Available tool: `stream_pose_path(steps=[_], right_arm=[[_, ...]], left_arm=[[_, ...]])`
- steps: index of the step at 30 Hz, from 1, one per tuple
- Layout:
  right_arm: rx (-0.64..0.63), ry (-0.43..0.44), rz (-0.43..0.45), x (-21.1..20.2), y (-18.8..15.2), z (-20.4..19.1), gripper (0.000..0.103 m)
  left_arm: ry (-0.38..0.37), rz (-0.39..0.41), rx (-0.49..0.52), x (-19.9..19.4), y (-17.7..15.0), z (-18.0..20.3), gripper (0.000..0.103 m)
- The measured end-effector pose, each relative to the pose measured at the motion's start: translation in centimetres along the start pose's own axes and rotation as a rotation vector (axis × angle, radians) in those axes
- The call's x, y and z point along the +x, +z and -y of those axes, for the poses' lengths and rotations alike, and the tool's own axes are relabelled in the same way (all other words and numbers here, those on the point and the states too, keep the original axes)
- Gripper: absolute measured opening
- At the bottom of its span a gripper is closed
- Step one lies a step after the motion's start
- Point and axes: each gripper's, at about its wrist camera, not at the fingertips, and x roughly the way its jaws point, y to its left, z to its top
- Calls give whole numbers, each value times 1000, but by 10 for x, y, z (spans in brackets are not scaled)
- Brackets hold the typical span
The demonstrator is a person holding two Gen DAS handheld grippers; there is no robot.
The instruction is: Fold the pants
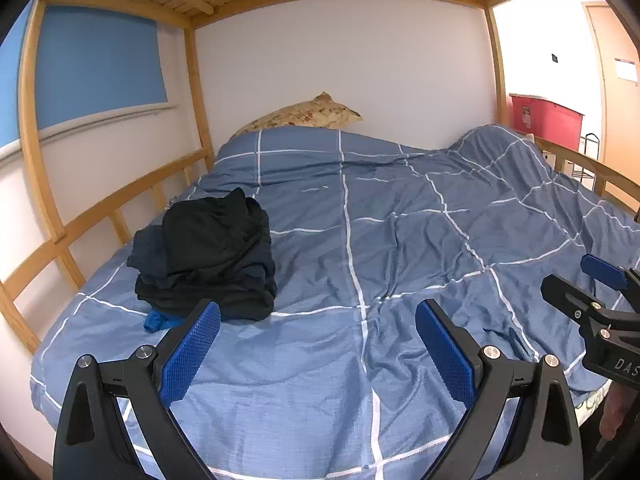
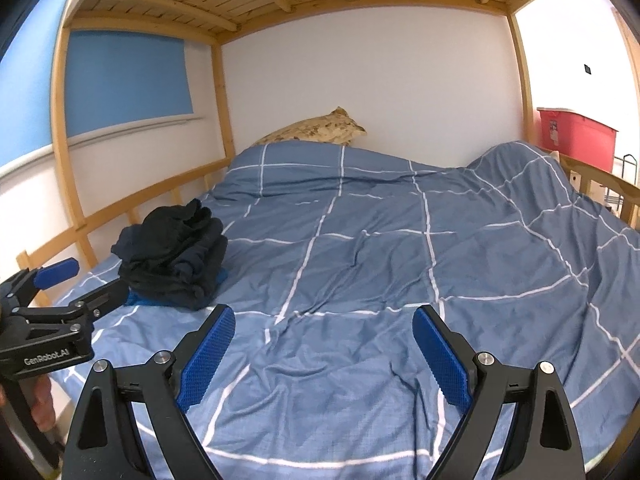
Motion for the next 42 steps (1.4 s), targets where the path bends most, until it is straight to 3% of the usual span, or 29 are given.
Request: stream_pose_path(steps=[42], right_arm=[[15, 4, 22, -4, 2, 7, 91]], left_arm=[[-3, 16, -13, -7, 3, 9, 102]])
